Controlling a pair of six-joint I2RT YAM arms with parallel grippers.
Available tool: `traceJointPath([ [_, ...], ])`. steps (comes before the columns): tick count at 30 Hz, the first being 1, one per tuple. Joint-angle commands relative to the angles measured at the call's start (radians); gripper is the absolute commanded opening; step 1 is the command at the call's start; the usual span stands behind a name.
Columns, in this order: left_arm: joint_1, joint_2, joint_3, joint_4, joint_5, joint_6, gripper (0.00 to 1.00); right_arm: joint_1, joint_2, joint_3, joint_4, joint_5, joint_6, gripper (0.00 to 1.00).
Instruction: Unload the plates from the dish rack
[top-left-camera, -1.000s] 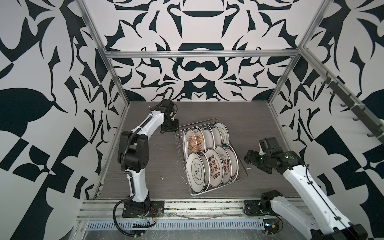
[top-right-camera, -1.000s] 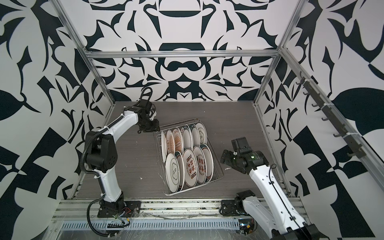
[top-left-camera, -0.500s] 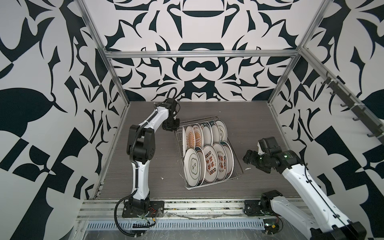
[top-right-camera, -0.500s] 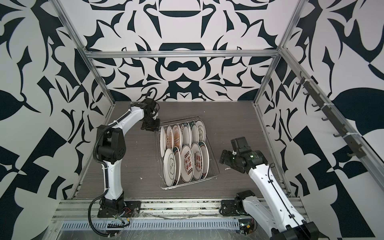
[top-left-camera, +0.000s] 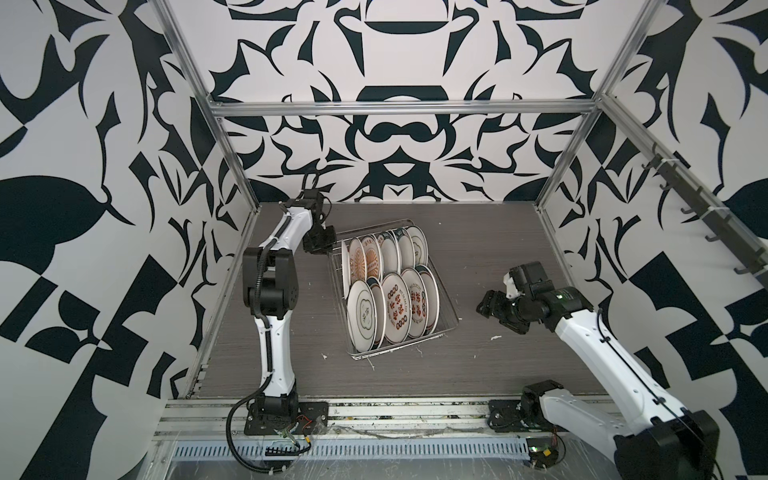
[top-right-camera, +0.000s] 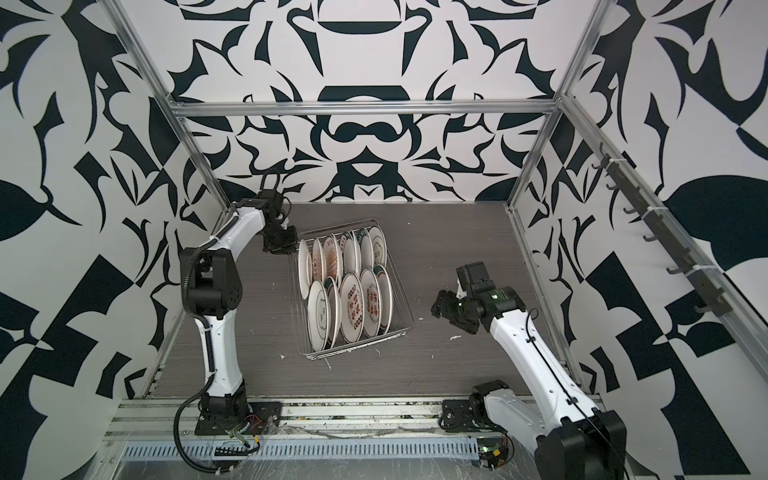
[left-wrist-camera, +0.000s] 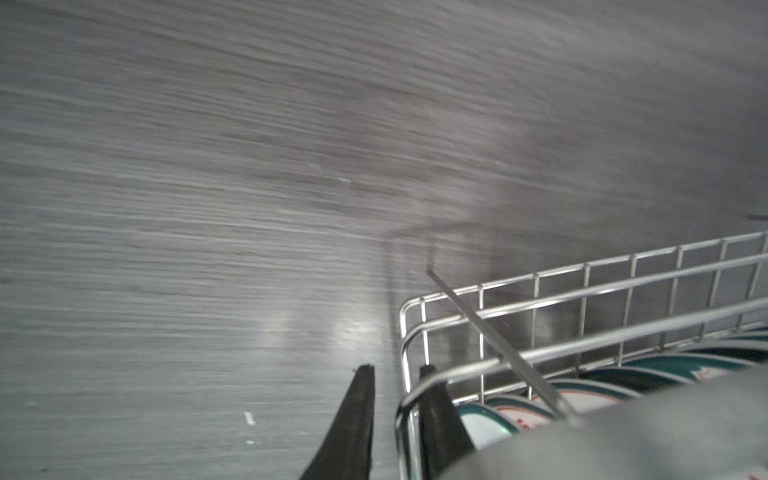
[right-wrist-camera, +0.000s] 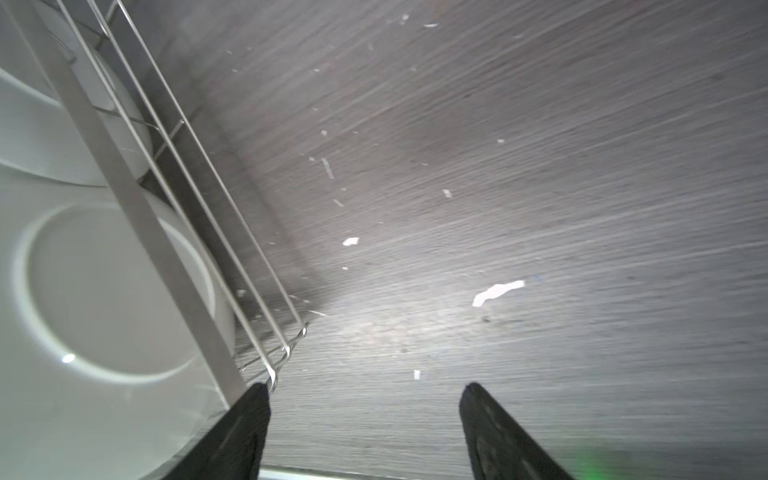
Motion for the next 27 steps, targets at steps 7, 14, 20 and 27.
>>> traceJointPath([
  [7,0.127,-0.063,-0.187,0.078,-0.045,-0.114,0.22,0.103,0.116,0.126,0.087,-0.068,0.025,0.74],
  [14,0.178,-0.142,-0.298,0.142,-0.02,-0.136,0.23,0.248,0.231,0.199,0.123,0.017,0.102,0.74],
  [20,0.2,-0.185,-0.345,0.144,-0.011,-0.139,0.23,0.325,0.297,0.223,0.127,0.095,0.148,0.73],
  [27,0.218,-0.263,-0.447,0.213,0.012,-0.166,0.23,0.382,0.36,0.248,0.123,0.145,0.179,0.65],
])
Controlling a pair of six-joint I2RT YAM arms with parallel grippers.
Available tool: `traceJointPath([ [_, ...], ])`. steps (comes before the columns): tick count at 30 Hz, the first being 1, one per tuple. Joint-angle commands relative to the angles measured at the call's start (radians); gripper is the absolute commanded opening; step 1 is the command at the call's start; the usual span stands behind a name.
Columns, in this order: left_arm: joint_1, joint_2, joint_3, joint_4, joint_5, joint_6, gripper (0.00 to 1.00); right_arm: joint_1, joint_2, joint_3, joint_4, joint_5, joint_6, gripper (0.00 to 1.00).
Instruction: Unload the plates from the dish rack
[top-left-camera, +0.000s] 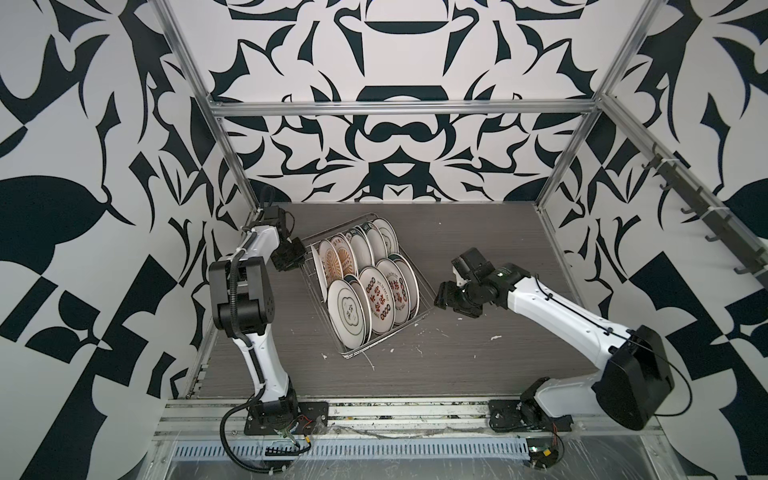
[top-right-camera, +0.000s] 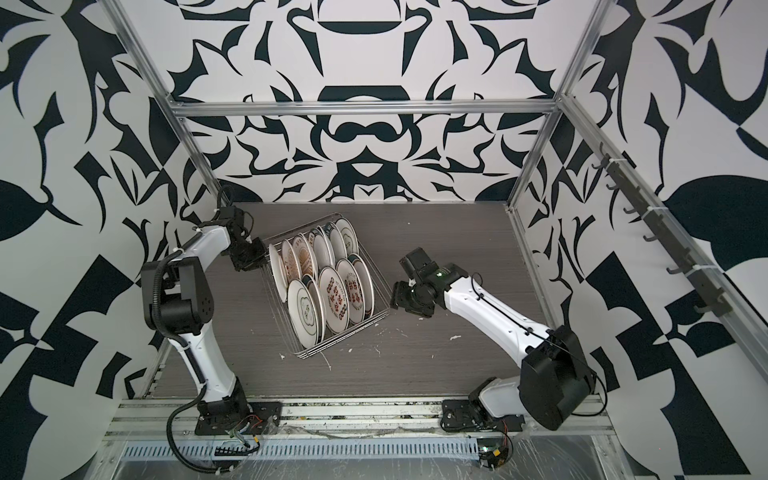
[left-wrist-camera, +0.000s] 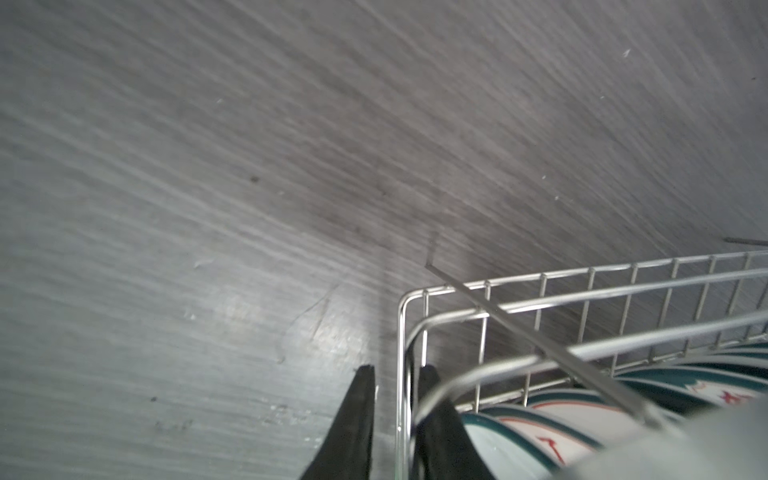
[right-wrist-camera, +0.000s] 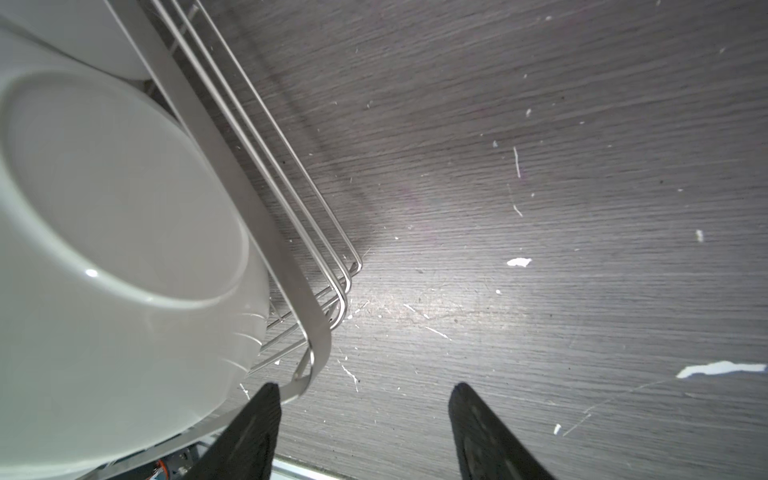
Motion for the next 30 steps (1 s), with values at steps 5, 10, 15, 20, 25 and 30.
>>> traceJointPath([
  [5,0.031,-0.099,-0.128,0.023,-0.004,-0.054,0.23,0.023,0.049,0.065,0.013,0.07,0.036,0.61],
  [10,0.035,-0.142,-0.188,0.042,0.006,-0.062,0.23,0.023,0.107,0.111,0.016,0.076,0.023,0.58],
  [15,0.04,-0.174,-0.239,0.057,0.016,-0.067,0.24,0.022,0.18,0.157,0.01,0.077,-0.002,0.44],
  [20,0.045,-0.189,-0.261,0.066,0.026,-0.065,0.24,0.016,0.252,0.218,-0.027,0.101,-0.06,0.32],
  [25,0.044,-0.197,-0.268,0.066,0.036,-0.064,0.24,0.002,0.328,0.296,-0.066,0.102,-0.131,0.17],
  [30,0.046,-0.204,-0.275,0.073,0.053,-0.067,0.24,-0.041,0.393,0.372,-0.087,0.076,-0.247,0.02],
])
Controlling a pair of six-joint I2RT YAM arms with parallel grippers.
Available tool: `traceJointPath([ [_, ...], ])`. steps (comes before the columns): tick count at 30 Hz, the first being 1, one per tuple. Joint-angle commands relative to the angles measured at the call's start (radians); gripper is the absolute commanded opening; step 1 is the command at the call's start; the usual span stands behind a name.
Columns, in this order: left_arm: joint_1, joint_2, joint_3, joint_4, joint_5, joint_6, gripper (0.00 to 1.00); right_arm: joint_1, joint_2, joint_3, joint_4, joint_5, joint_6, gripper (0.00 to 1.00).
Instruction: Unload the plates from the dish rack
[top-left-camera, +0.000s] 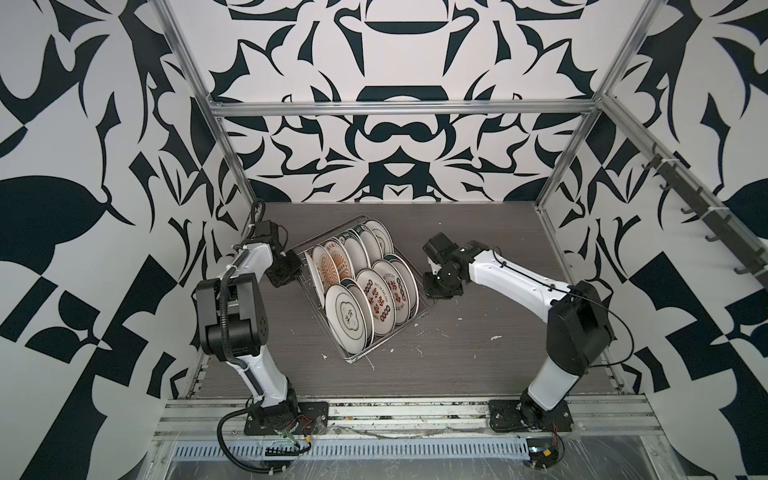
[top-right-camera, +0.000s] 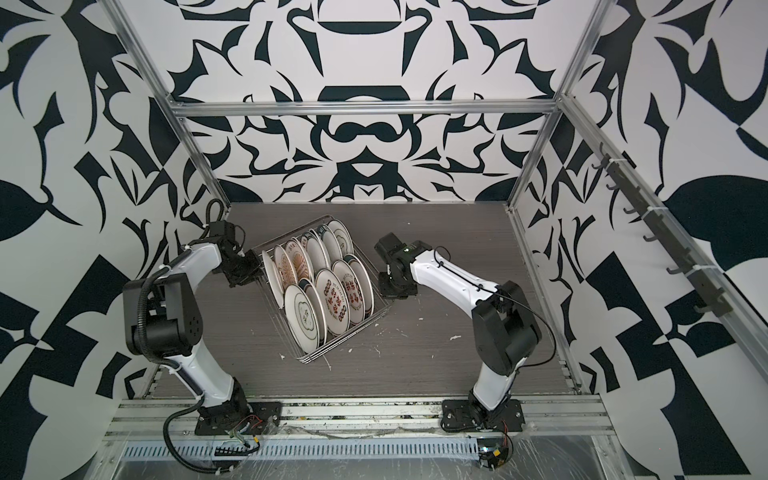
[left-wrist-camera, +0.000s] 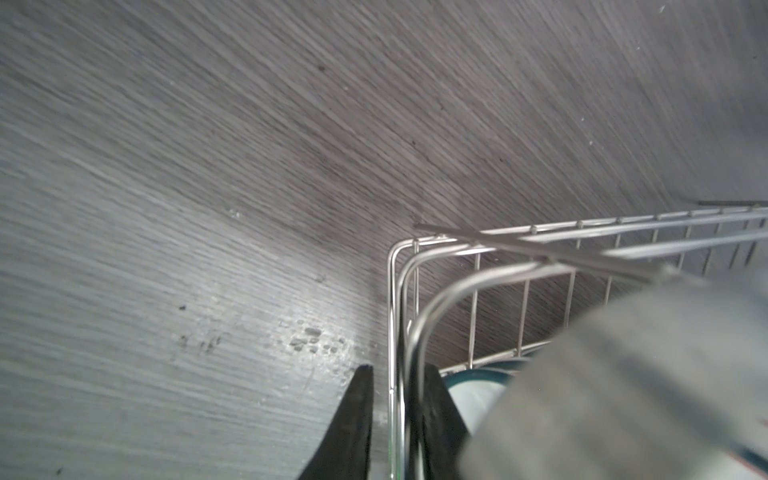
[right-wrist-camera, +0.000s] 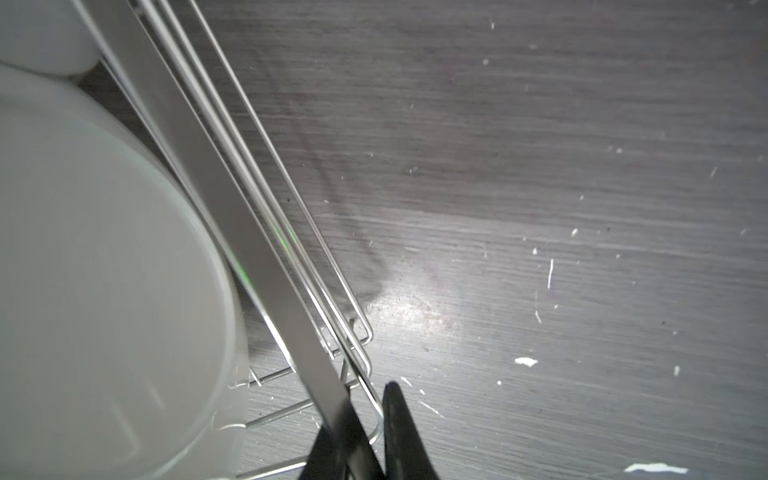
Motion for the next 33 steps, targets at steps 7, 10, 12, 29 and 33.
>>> traceJointPath([
  [7,0.009,-0.058,-0.048,-0.039,0.016,-0.024,0.24,-0.123,0.139,0.187,-0.008,0.007,-0.172,0.0],
  [10,0.009,-0.076,-0.066,-0.034,0.029,-0.035,0.24,-0.136,0.197,0.268,-0.019,0.011,-0.289,0.0],
  [12,0.008,-0.081,-0.074,-0.031,0.04,-0.041,0.24,-0.154,0.232,0.319,-0.015,0.024,-0.34,0.0],
  [29,-0.012,-0.162,-0.047,-0.077,0.095,-0.083,0.52,-0.319,0.573,0.878,-0.126,-0.002,-0.66,0.0],
  [33,-0.039,-0.165,-0.029,-0.11,0.087,-0.077,0.55,-0.349,0.584,0.894,-0.077,-0.05,-0.752,0.0],
])
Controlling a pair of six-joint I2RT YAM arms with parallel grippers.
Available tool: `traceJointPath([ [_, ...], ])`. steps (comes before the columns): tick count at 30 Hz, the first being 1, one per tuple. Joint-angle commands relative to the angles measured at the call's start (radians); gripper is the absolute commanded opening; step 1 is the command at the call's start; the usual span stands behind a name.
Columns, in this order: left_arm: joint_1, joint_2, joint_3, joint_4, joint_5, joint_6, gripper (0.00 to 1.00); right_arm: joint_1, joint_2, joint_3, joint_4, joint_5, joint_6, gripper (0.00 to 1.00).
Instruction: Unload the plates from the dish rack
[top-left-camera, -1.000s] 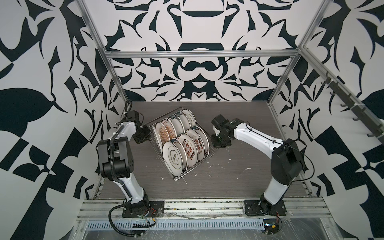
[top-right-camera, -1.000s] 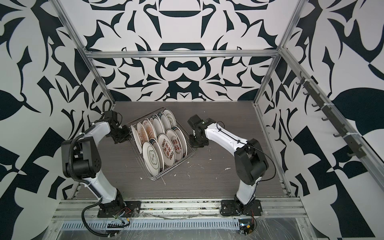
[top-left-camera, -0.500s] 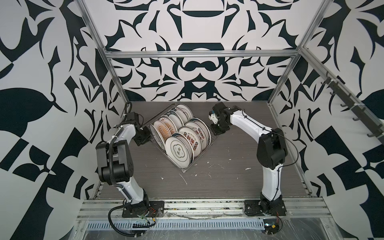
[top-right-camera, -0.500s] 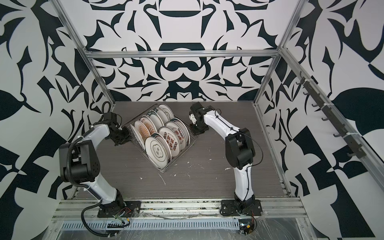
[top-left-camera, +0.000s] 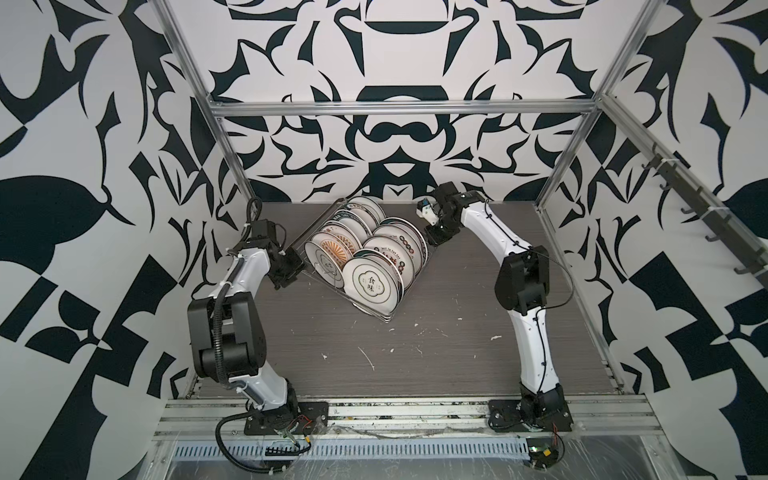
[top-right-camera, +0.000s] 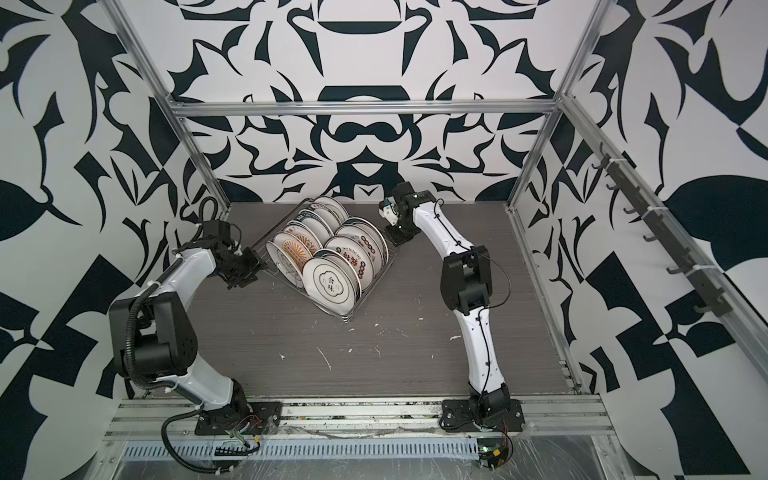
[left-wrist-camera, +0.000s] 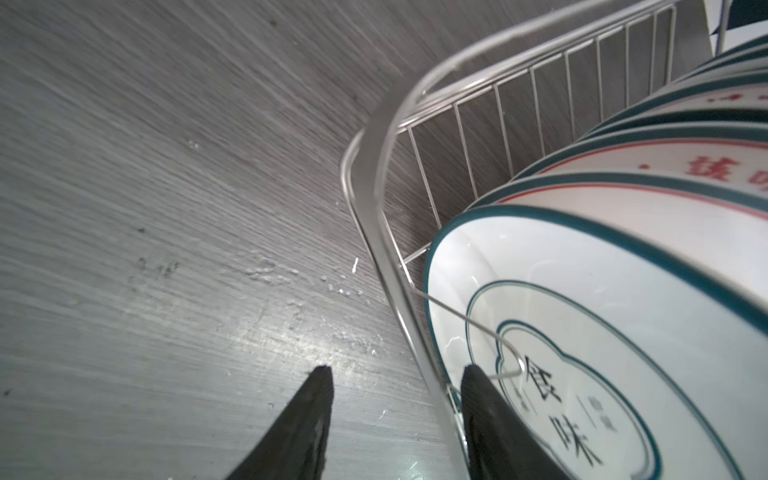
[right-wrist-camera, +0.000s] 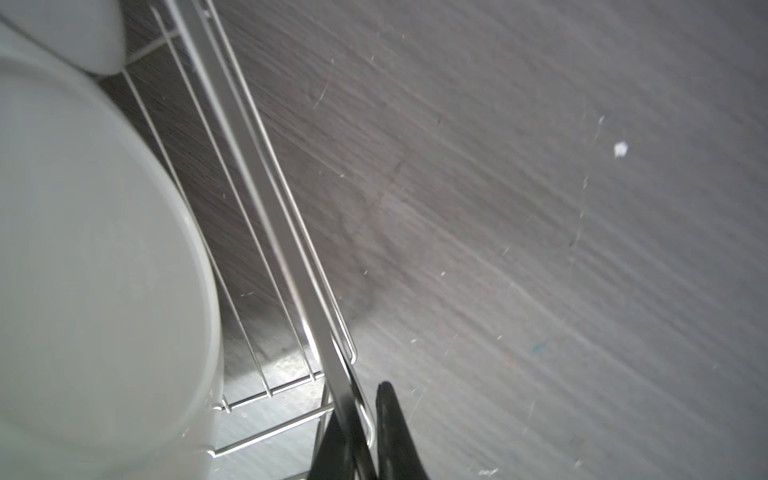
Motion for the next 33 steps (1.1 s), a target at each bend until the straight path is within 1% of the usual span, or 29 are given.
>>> traceJointPath([
  [1,-0.022,-0.027,0.017,-0.091,-0.011,-0.004,0.56,-0.083,0.003,0.053,0.097,0.043,-0.009,0.0],
  [4,-0.032,-0.058,0.003,-0.104,-0.026,-0.008,0.58,-0.095,0.021,0.073,0.119,0.019,-0.095,0.0],
  [8,-0.032,-0.115,-0.01,-0.146,-0.059,0.0,0.6,-0.111,0.064,0.128,0.131,0.029,-0.198,0.0],
  [14,-0.033,-0.179,-0.024,-0.203,-0.092,0.024,0.65,-0.149,0.132,0.259,0.136,0.028,-0.249,0.0],
  [15,-0.032,-0.184,-0.029,-0.196,-0.11,0.029,0.67,-0.15,0.158,0.266,0.15,0.034,-0.253,0.0],
  [17,-0.031,-0.183,-0.036,-0.172,-0.138,0.035,0.7,-0.151,0.161,0.266,0.172,0.028,-0.255,0.0],
  [19,-0.03,-0.17,-0.032,-0.161,-0.152,0.038,0.7,-0.15,0.155,0.26,0.201,0.025,-0.24,0.0],
  [21,-0.031,-0.151,-0.024,-0.107,-0.162,0.042,0.7,-0.15,0.145,0.246,0.23,0.035,-0.218,0.0],
  [25,-0.03,-0.101,0.021,-0.054,-0.169,0.085,0.72,-0.157,0.141,0.24,0.243,0.026,-0.164,0.01],
  [29,-0.03,-0.073,0.058,0.017,-0.176,0.128,0.73,-0.168,0.106,0.219,0.248,-0.021,-0.137,0.11],
  [33,-0.03,-0.033,0.12,0.047,-0.191,0.182,0.74,-0.175,0.091,0.196,0.252,-0.06,-0.131,0.21],
])
